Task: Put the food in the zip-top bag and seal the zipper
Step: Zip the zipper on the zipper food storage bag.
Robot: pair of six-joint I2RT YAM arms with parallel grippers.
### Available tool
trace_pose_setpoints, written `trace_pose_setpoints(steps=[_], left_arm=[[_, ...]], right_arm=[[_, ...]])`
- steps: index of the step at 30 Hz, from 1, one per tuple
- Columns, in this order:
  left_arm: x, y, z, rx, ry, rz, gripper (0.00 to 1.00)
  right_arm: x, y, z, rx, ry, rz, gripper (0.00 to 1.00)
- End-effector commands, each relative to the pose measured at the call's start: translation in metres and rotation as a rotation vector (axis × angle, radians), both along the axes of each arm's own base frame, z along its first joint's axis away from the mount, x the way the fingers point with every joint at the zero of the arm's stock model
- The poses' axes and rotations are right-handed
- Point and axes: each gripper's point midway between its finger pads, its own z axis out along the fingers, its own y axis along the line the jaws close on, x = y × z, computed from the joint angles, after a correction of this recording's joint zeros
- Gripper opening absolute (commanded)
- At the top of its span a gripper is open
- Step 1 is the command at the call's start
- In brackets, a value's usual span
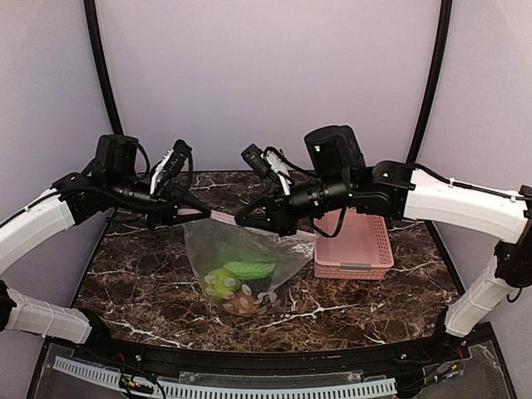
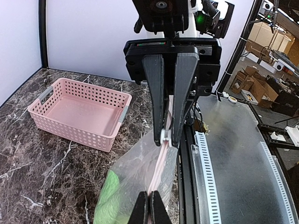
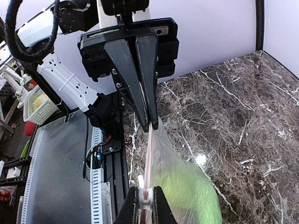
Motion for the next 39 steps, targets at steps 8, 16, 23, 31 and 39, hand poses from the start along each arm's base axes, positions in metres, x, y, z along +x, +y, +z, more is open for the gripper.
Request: trace_pose_setpoints(steps=[8, 16, 23, 31, 39], left_arm=[[0.022, 0.023, 0.001, 0.037, -0.053, 0.152, 0.01], [0.024, 0.026, 0.002, 0.040, -0.060, 0.167, 0.01], [0.022, 0.024, 0.003, 0.025, -0.048, 0.150, 0.01], [0.025, 0.026, 0.003, 0.034, -0.060, 0.171, 0.01], [0.026, 0.028, 0.003, 0.037, -0.068, 0.184, 0.01]], right_arm=[[-0.047, -0.056, -0.044, -0.248, 0.217, 0.097, 0.01], [-0.050, -0.065, -0.050, -0.280, 0.233, 0.082, 0.00], [-0.049, -0.067, -0.050, -0.281, 0.227, 0.068, 0.00], [-0.048, -0.066, -0.049, -0.274, 0.227, 0.062, 0.00], [-0.051, -0.074, -0.056, -0.285, 0.251, 0.035, 0.00]])
